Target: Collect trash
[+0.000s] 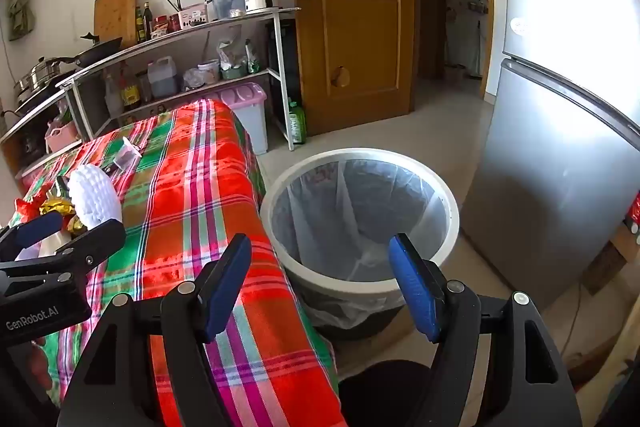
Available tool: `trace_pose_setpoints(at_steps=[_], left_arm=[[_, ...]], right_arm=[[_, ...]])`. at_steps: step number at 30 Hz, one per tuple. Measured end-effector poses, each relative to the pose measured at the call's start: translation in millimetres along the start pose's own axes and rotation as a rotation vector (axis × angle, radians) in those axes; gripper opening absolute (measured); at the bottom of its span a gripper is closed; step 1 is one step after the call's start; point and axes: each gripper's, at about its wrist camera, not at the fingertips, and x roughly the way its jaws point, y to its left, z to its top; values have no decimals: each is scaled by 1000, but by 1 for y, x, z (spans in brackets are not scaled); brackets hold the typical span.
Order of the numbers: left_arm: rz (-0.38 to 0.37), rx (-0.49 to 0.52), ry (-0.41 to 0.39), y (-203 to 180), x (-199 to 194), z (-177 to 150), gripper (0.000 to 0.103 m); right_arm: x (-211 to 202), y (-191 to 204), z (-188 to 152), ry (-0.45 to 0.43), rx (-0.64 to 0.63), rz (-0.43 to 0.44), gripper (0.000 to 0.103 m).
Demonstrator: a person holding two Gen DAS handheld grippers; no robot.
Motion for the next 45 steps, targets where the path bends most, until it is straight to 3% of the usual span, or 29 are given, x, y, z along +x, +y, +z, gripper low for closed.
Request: trace_pose_setpoints(at_steps=[45], left_arm=[[24, -2, -23, 0, -12, 4, 103]], right_arm=[[-8, -4, 1, -16, 17, -31, 71]])
